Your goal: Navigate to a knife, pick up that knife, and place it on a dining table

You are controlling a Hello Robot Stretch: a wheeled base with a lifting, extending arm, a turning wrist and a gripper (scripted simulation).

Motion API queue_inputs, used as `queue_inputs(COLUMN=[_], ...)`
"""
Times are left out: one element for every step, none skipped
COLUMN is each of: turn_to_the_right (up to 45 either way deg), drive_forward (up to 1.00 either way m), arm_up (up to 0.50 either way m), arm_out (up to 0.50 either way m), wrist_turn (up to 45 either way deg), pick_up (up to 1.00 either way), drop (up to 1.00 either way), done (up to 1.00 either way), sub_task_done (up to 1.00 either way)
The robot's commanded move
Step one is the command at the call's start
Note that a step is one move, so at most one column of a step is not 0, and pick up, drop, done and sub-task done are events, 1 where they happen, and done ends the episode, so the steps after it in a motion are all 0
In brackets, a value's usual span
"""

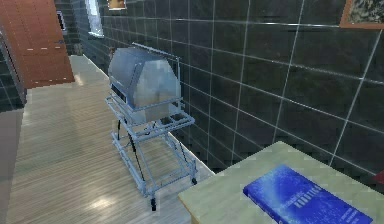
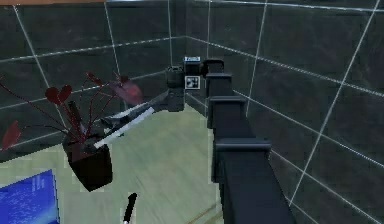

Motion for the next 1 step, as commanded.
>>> queue_inputs(turn_to_the_right=[0.0], drive_forward=[0.00], arm_up=[0.00], arm_out=[0.00], wrist_turn=[0.0], pick_up=[0.00], drop=[0.00], done=[1.00], sub_task_done=[0.00])
